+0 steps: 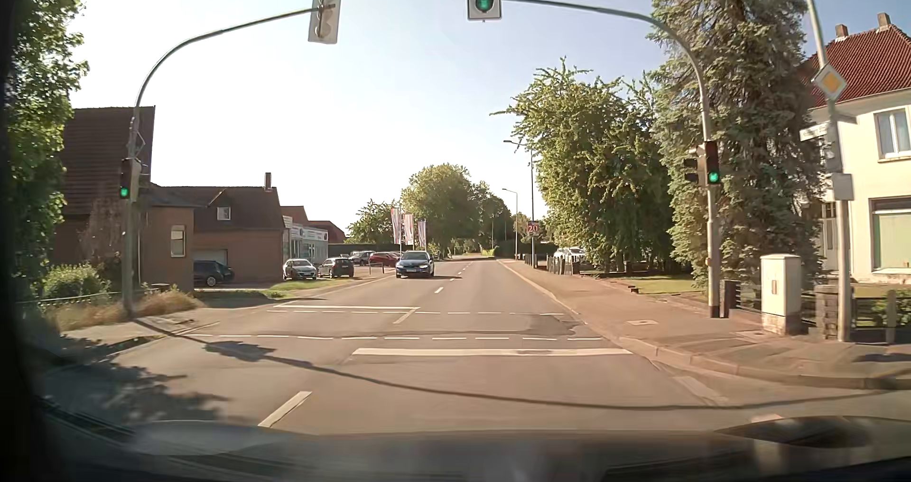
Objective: Follow the waypoints while adhering to traffic rules and regulations
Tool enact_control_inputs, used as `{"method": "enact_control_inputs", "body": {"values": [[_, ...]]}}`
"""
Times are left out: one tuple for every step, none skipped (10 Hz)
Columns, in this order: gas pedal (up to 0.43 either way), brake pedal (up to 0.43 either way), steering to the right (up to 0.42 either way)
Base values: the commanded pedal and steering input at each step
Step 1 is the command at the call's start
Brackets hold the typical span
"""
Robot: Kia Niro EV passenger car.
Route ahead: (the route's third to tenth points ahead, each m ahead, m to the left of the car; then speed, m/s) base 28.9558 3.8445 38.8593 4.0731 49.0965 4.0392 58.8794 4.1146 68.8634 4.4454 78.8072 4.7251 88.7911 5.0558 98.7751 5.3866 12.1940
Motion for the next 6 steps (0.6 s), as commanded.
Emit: {"method": "enact_control_inputs", "body": {"values": [[0.13,0.006,-0.007],[0.13,0.006,-0.006],[0.13,0.006,-0.006],[0.13,0.0,-0.005],[0.13,0.006,-0.001],[0.13,0.006,0.0]]}}
